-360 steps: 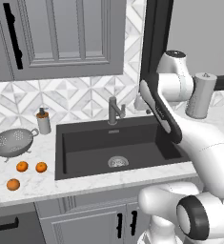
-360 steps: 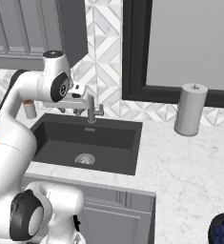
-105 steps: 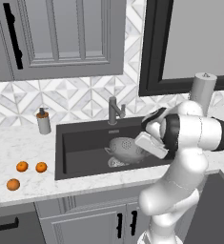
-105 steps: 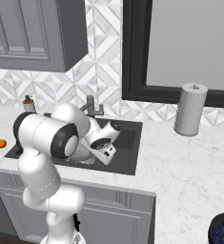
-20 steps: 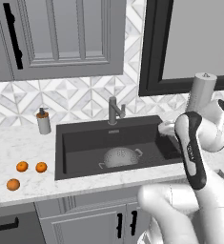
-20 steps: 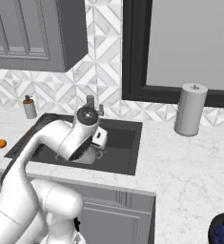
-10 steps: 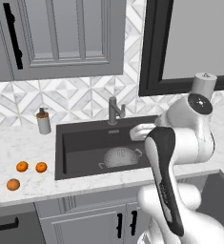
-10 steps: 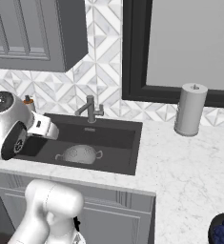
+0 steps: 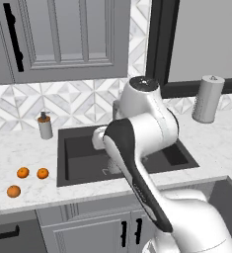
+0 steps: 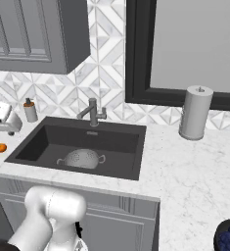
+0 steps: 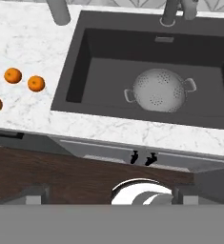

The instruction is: Put the colander in the sink, put the tangerine, tangerine, tangerine in the colander, and turn on the sink faucet and pour water over the colander.

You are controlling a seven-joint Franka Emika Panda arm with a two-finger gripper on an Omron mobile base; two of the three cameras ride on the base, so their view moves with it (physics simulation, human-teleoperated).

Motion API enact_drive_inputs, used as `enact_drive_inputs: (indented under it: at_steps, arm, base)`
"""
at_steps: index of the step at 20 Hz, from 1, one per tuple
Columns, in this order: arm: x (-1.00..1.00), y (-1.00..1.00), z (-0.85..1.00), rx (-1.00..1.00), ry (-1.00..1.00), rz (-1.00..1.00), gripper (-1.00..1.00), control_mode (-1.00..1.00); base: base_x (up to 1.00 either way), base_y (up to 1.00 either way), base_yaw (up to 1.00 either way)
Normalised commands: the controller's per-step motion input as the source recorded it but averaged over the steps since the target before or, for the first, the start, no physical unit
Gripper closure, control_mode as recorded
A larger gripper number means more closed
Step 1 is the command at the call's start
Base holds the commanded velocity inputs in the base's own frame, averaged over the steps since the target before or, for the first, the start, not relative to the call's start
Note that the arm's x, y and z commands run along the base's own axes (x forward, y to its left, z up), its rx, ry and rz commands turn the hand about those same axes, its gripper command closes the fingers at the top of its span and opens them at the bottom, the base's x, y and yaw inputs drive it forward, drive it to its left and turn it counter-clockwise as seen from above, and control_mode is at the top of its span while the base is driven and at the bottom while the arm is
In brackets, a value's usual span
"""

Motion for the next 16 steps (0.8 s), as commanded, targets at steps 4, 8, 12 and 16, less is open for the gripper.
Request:
enact_drive_inputs:
  at_steps: [4, 8, 12, 16]
  arm:
    - [0.00, 0.84, -0.61, -0.08, 0.13, 0.08, -1.00, -1.00]
    - [0.04, 0.70, -0.83, -0.12, 0.08, 0.09, -1.00, -1.00]
    - [0.41, 0.63, -0.62, -0.08, 0.06, 0.14, -1.00, -1.00]
    - [0.79, 0.69, -0.33, -0.02, 0.08, 0.18, -1.00, -1.00]
  base:
    - [0.00, 0.00, 0.00]
    - [0.00, 0.00, 0.00]
    - [0.00, 0.00, 0.00]
    - [0.00, 0.00, 0.00]
